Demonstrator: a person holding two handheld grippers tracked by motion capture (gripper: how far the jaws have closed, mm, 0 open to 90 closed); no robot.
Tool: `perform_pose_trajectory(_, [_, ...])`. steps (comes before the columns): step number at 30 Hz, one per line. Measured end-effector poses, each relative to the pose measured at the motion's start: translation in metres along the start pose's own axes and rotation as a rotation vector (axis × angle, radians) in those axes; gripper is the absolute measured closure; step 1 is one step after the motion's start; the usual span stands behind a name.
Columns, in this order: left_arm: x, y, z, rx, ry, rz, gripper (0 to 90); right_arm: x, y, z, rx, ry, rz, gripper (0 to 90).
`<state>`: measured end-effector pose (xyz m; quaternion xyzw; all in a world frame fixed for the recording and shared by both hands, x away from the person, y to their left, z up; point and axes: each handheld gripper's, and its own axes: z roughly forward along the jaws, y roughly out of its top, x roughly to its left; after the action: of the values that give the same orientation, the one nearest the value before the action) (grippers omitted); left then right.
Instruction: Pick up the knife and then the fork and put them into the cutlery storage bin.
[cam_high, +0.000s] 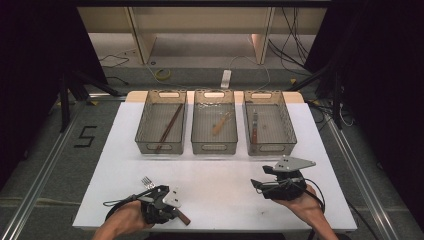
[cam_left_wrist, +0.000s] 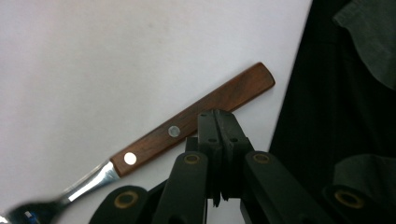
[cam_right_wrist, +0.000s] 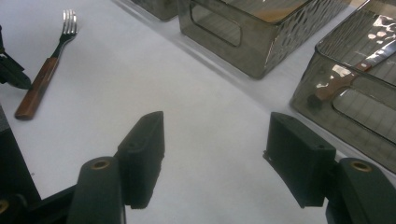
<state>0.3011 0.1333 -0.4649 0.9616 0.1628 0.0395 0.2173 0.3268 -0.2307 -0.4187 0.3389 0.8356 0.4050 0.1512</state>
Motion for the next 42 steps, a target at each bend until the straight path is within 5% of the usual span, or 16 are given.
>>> perform_pose_trajectory(13, [0.005, 0.007, 0.003, -0.002, 0.008, -0.007, 85.2, 0.0, 0.0, 0.0, -0.003, 0.004, -0.001, 37.8])
perform_pose_trajectory(19, [0.013, 0.011, -0.014, -0.01, 0.014, -0.039, 63.3, 0.0, 0.001, 0.0, -0.014, 0.017, 0.003, 36.1])
perform_pose_trajectory(22, [0.02, 0.012, -0.018, 0.022, 0.032, -0.052, 44.2, 0.001, 0.001, 0.0, -0.022, 0.012, 0.002, 32.3])
perform_pose_trajectory(26, [0.026, 0.015, -0.015, 0.055, 0.038, -0.042, 34.9, 0.002, 0.002, -0.001, -0.035, 0.016, 0.009, 31.7])
perform_pose_trajectory(37, [0.042, 0.035, -0.006, 0.212, -0.007, 0.004, 30.2, 0.005, -0.002, -0.003, -0.047, 0.014, 0.02, 29.9])
perform_pose_trajectory(42, [0.041, 0.035, -0.001, 0.218, -0.022, 0.018, 32.0, 0.004, -0.003, -0.003, -0.046, 0.016, 0.026, 29.9])
